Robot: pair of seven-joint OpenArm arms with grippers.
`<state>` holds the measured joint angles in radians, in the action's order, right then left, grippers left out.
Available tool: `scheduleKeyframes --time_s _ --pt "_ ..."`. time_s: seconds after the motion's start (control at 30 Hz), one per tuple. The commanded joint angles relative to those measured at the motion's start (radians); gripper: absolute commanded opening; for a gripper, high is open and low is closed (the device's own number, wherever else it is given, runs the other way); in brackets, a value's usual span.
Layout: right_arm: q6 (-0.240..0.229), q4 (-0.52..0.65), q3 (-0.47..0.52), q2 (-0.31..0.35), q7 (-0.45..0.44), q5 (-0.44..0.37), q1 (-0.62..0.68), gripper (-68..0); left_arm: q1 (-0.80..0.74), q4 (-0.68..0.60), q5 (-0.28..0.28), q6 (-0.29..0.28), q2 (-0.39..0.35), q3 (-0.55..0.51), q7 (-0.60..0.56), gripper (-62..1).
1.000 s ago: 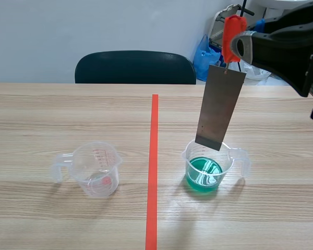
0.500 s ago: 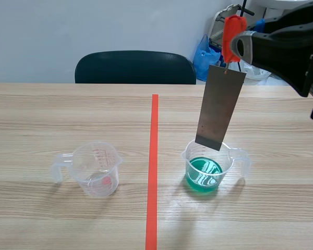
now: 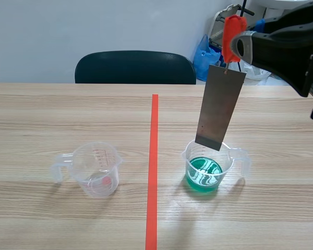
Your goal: Do the redox reaction experiment
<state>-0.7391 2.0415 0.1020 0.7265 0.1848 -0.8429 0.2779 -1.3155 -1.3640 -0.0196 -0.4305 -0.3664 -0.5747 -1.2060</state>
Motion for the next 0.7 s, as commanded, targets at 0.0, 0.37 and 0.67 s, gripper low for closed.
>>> scheduleKeyframes --time_s 0.0,0.37,0.67 --pt "-0.006 0.006 0.013 0.013 -0.015 -0.019 -0.006 -66.9 -0.001 -0.014 0.009 -0.011 -0.01 -0.008 -0.018 1.4" --pt "-0.006 0.006 0.013 0.013 -0.015 -0.019 -0.006 -66.9 0.214 -0.014 0.008 -0.201 -0.148 0.035 0.004 -29.9" --pt "-0.006 0.006 0.013 0.013 -0.016 -0.023 -0.007 -66.9 0.551 -0.014 0.008 -0.266 -0.255 0.253 0.18 -56.9"
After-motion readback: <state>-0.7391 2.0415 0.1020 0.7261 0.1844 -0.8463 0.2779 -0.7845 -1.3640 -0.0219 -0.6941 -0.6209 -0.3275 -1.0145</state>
